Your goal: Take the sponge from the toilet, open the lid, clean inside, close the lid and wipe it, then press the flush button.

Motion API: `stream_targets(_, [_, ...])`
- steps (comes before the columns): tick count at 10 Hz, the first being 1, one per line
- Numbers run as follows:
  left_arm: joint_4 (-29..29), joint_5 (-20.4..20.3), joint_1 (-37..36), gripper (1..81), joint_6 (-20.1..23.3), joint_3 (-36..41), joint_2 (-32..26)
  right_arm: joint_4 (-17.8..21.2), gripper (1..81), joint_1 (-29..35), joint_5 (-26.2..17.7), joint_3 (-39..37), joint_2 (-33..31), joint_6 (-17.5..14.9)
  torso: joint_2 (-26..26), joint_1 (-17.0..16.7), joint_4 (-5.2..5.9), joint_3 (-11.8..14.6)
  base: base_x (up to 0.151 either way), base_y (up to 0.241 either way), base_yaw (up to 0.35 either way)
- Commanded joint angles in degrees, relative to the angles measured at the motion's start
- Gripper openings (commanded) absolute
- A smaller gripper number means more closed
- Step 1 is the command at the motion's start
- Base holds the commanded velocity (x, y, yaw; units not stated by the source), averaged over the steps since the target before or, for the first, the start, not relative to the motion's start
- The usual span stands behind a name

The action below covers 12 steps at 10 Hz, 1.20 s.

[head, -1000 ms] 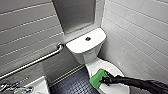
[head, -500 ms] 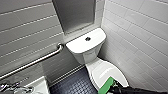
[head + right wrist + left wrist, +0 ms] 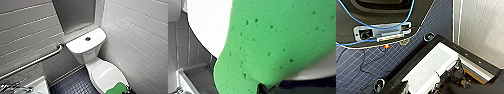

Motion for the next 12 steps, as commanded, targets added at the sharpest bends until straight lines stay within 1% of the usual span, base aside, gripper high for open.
stream_targets(1, [-0.07,5.80,3.21,81.1,0.48,1.55,-0.55,-0.23,1.0,-5.79,3.74,5.00,-6.22,-0.01,0.00,0.00,0.00,0.00,0.000,0.000,0.000])
stream_targets(4, [-0.08,5.71,3.21,81.1,0.48,1.55,-0.99,-0.05,1.0,-13.27,7.79,4.29,-8.07,0.08,0.00,0.00,0.00,0.02,0.000,0.000,0.000])
stream_targets(6, [-0.77,5.27,2.43,81.1,0.48,1.81,-1.69,-0.05,1.0,-16.87,8.67,6.38,-10.79,0.08,-0.02,0.00,0.00,0.02,0.000,0.000,0.000])
stream_targets(7, [-0.95,4.40,1.90,81.1,0.31,3.03,-2.83,0.47,1.0,-18.89,10.93,8.67,-12.28,0.51,-0.02,0.00,0.00,0.02,0.000,0.000,0.000])
stream_targets(8, [-0.95,3.00,1.37,81.1,-0.13,4.61,-3.97,1.88,1.0,-21.27,15.59,11.39,-13.77,2.18,-0.02,0.00,0.00,0.02,0.000,0.000,0.000])
stream_targets(9, [-1.04,0.46,0.93,81.1,-0.30,6.28,-5.46,1.96,1.0,-23.29,18.50,14.21,-14.75,3.15,-0.02,0.00,0.00,0.02,0.000,0.000,0.000])
stream_targets(10, [-1.73,-3.75,0.67,81.1,-0.66,7.34,-6.96,2.06,1.0,-24.87,19.92,16.58,-15.54,4.20,-0.02,0.00,0.00,0.02,0.000,0.000,0.000])
stream_targets(11, [-3.32,-8.94,0.58,81.1,-0.75,7.61,-8.28,1.88,1.0,-27.24,21.92,18.86,-15.98,4.64,-0.02,0.00,0.00,0.02,0.000,0.000,0.000])
stream_targets(12, [-4.11,-12.99,0.41,81.1,-0.83,7.61,-8.98,1.53,1.0,-30.14,25.70,20.63,-15.98,4.56,-0.02,0.00,0.00,0.02,0.000,0.000,0.000])
